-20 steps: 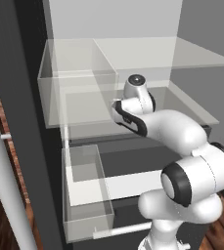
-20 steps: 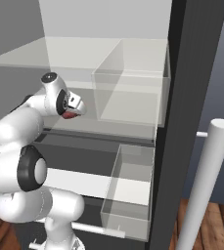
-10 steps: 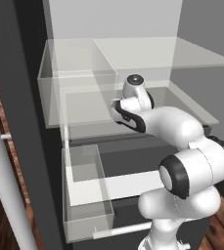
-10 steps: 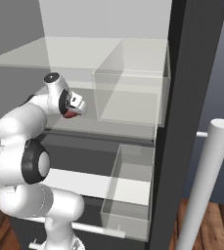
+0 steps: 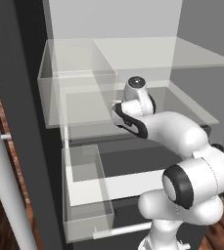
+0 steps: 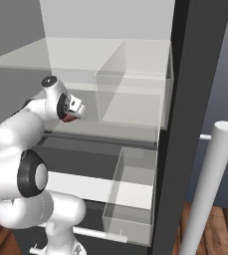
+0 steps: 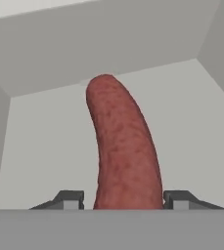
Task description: Move the hot dog bun to the plate on the dining table and place the condiment next to that plate. Then navigate to the fridge and take the sausage and place it on the plate as well.
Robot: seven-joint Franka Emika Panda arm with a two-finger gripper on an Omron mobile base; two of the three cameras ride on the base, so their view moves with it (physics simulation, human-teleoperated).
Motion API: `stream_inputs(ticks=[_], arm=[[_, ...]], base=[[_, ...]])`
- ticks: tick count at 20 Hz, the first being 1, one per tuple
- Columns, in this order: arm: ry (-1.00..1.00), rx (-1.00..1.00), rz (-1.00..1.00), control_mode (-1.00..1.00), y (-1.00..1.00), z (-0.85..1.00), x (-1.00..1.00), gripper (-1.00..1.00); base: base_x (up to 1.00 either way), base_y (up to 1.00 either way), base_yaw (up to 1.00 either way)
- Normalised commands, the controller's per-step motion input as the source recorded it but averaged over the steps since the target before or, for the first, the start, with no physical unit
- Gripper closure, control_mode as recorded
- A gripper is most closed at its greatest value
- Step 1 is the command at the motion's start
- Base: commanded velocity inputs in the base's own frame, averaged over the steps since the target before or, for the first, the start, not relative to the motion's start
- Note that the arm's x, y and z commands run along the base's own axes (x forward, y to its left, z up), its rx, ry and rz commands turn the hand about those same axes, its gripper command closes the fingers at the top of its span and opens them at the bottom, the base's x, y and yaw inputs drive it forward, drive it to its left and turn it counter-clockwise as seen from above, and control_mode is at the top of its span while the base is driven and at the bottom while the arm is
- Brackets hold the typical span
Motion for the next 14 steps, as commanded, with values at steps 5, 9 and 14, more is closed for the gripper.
stream_inputs(ticks=[5, 9, 14], arm=[[-0.41, 0.07, 0.0, -1.0, 0.0, -0.22, -0.91, 1.0], [-0.18, 0.13, 0.0, -1.0, 0.0, 0.17, -0.95, 1.0], [0.03, 0.09, 0.0, -1.0, 0.0, 0.7, -0.64, 1.0]], base=[[0.0, 0.0, 0.0], [0.0, 0.0, 0.0], [0.0, 0.0, 0.0]])
